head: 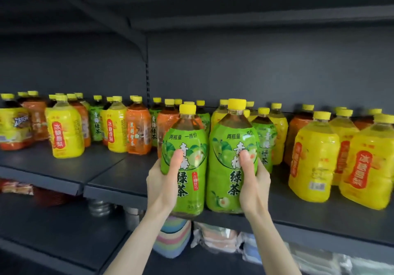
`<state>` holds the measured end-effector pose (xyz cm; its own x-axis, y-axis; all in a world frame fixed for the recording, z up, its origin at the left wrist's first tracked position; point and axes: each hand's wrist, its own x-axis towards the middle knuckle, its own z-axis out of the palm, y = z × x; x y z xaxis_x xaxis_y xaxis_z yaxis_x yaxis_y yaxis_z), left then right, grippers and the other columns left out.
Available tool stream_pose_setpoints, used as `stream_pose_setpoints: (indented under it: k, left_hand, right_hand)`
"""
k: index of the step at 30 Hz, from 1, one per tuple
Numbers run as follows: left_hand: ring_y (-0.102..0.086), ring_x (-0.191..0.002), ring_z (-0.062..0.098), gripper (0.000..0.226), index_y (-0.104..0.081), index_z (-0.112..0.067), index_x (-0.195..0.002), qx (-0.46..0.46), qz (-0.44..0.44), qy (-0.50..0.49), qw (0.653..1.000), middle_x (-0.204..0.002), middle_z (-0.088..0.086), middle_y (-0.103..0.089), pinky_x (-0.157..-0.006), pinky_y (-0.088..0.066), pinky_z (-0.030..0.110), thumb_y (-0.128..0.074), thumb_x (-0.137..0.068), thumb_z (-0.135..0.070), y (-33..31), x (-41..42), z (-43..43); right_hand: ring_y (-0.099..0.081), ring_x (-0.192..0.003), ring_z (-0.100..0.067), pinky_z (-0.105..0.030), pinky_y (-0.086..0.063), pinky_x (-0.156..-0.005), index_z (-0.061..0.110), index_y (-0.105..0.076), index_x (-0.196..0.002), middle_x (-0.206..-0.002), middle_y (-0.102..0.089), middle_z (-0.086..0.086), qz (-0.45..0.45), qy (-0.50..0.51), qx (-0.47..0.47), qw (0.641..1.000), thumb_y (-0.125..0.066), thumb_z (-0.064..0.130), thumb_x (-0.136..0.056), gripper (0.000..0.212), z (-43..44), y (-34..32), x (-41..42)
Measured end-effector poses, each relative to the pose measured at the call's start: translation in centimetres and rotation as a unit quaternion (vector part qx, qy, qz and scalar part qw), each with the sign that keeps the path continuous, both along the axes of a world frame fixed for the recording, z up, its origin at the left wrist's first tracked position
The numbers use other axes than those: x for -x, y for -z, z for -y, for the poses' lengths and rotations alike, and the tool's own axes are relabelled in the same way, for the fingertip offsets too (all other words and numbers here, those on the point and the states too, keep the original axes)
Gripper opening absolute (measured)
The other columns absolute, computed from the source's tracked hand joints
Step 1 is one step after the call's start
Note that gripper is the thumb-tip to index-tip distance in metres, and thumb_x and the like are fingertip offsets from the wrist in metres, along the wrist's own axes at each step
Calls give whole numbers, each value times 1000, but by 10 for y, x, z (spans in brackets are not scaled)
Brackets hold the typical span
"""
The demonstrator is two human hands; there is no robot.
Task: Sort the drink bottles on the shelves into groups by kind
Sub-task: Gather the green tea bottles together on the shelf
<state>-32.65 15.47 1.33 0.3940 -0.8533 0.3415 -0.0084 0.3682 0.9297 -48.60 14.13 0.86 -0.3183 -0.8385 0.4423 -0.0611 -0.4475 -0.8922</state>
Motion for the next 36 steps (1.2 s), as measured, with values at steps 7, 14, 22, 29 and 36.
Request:
stream_pose_setpoints:
  k: [7,14,22,29,36]
  left_hand:
    - [-53,-92,-2,49,-56,-38,-98,-23,-5,-22,999,-96,-26,-57,-90,-37,30,-48,-63,-71,-5,-69,50]
    - [-52,-110,13,67,-55,-28,-117,-48,18,13,999,-114,-15,-59,-98,-37,36,-45,-68,-72,1,-145,90]
    - [-46,-102,-10,50,-36,-36,-128,-68,86,151,982,-113,-30,-47,-87,-35,13,-47,-83,-56,0,-211,134]
    - [-55,-104,-5,65,-41,-43,-124,-80,71,285,953,-117,-22,-57,-83,-44,19,-58,-66,-65,3,-235,162]
    - [-52,-104,1,58,-38,-45,-119,-101,82,316,940,-107,-24,-53,-95,-38,30,-60,-69,-65,-10,-229,202]
  right_hand:
    - [-60,-102,3,-28,-43,-91,25,-65,-111,-108,-70,12,-8,-34,-14,999,-47,84,-61,80,54,-1,-71]
    - [-65,-87,4,-10,-46,-72,26,-69,-104,-91,-73,18,9,-29,-9,999,-54,71,-69,59,86,2,-144]
    - [-62,-91,5,-19,-44,-78,32,-65,-100,-94,-69,20,37,85,-2,996,-50,74,-65,57,101,10,-211]
    - [-58,-93,7,-17,-41,-80,27,-62,-109,-102,-64,18,24,142,-12,989,-51,74,-63,67,109,14,-226]
    - [-60,-89,10,-13,-44,-75,35,-62,-97,-98,-66,19,10,150,-23,988,-52,72,-62,52,116,18,-227]
